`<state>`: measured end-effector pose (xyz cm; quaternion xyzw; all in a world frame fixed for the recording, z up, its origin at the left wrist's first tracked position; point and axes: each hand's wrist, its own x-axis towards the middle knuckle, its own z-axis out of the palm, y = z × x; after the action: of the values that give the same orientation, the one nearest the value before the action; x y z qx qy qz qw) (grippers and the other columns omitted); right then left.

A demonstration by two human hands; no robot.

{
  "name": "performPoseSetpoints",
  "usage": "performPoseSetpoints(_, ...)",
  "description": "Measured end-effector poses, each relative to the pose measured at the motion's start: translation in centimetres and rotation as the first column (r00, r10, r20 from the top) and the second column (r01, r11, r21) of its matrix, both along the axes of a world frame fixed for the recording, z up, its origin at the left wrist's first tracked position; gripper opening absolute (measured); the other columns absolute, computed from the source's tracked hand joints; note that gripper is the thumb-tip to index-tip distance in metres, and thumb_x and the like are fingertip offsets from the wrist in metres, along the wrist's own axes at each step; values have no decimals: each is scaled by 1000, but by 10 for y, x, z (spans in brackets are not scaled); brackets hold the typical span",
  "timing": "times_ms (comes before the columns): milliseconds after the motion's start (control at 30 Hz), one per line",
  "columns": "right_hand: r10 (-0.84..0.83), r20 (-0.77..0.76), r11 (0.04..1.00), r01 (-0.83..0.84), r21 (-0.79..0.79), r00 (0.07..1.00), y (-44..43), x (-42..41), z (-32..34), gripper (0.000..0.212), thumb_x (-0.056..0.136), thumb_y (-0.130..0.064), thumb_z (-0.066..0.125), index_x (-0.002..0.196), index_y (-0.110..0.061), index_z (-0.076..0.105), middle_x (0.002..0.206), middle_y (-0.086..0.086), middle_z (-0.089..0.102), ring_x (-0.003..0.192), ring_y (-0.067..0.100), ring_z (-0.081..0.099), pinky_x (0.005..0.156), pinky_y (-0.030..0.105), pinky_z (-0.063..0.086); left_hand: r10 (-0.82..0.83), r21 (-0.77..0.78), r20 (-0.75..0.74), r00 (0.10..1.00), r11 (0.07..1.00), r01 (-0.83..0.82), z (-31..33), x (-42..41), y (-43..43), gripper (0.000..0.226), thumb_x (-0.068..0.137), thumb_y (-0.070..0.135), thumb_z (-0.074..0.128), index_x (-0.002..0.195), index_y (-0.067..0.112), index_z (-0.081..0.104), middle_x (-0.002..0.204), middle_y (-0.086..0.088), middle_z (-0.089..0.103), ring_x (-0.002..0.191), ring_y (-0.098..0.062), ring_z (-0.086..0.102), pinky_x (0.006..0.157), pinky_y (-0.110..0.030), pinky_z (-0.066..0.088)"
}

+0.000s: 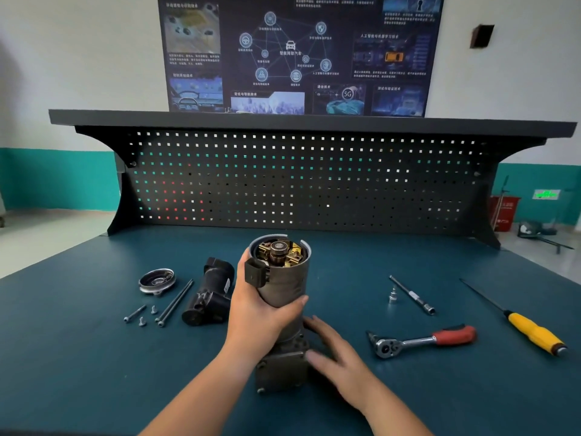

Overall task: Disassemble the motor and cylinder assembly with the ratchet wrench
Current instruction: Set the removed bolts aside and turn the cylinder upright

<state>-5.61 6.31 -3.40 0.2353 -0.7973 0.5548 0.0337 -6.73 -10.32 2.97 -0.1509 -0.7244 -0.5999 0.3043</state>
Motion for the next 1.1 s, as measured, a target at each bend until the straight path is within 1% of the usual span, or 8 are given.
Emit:
performPoseSetpoints(100, -34, -4, 938, 31, -344, 999, -8, 20, 18, 93, 63, -86, 52, 134, -26, 41, 139, -4, 51, 128, 5, 47, 99, 23, 36, 23, -16, -21, 1000, 1000, -23, 1, 4, 2, 86, 52, 23, 91, 125, 27, 44, 108, 18, 62, 101, 15, 54, 78, 2, 38)
performPoseSetpoints(233, -159, -190, 862, 43, -505, 969, -21, 43, 60, 97, 63, -85, 55, 138, -27, 34, 144, -12, 46, 134, 5, 40, 103, 23, 37, 44, -30, -25, 999, 999, -45, 4, 9, 8, 92, 48, 40, 85, 127, 46, 37, 120, 25, 56, 112, 8, 52, 94, -10, 41)
performPoseSetpoints(333, -233, -443, 955, 119, -270, 865, -22, 60, 102, 95, 67, -74, 63, 144, -37, 20, 156, -18, 21, 143, 0, 17, 110, 13, 23, 28, -33, -3, 1000, 999, -28, 3, 8, 12, 101, 48, 41, 84, 136, 39, 35, 129, 11, 55, 120, -10, 53, 101, -40, 45)
performPoseSetpoints(433, -235, -586, 941, 333, 64, 776, -21, 63, 132, 91, 62, -66, 61, 136, -61, 8, 154, -30, -4, 143, -5, -8, 112, 11, 5, -14, -73, 1, 1000, 997, 14, 7, 6, 22, 90, 57, 33, 83, 134, 39, 38, 125, 10, 58, 116, -12, 57, 95, -45, 49)
performPoseSetpoints(533, -160, -552, 895, 356, 267, 818, -17, 54, 146, 84, 64, -59, 64, 124, -75, 6, 152, -32, -5, 141, -6, -12, 115, 26, 7, 13, -207, -5, 1000, 978, -14, 12, 3, 38, 79, 64, 53, 66, 135, 40, 34, 117, 14, 57, 109, -6, 55, 84, -34, 51)
performPoseSetpoints(633, -203, -493, 887, 372, 273, 846, -2, 42, 144, 68, 71, -38, 76, 118, -65, 36, 152, -18, 26, 141, -2, 16, 112, 21, 22, 80, -439, -74, 994, 892, -105, 15, 2, 57, 73, 63, 49, 63, 128, 39, 30, 103, 12, 51, 97, -8, 48, 65, -18, 38)
performPoseSetpoints(767, -328, -492, 912, 405, 56, 807, 34, 34, 118, 54, 70, -18, 81, 104, -51, 57, 129, -25, 46, 119, -25, 34, 94, -3, 27, 0, -629, -84, 996, 776, -53, 16, 1, 77, 95, 65, 37, 73, 144, 33, 20, 111, 3, 46, 102, -18, 46, 79, -30, 41)
performPoseSetpoints(1100, -429, -325, 902, 384, -197, 842, 57, 13, 51, 51, 76, 4, 73, 102, -38, 61, 130, -20, 47, 123, -18, 38, 96, 1, 28, -28, -918, -15, 999, 397, -3, 14, -17, 82, 98, 72, 46, 70, 149, 28, 11, 127, -4, 41, 114, -28, 44, 94, -43, 41)
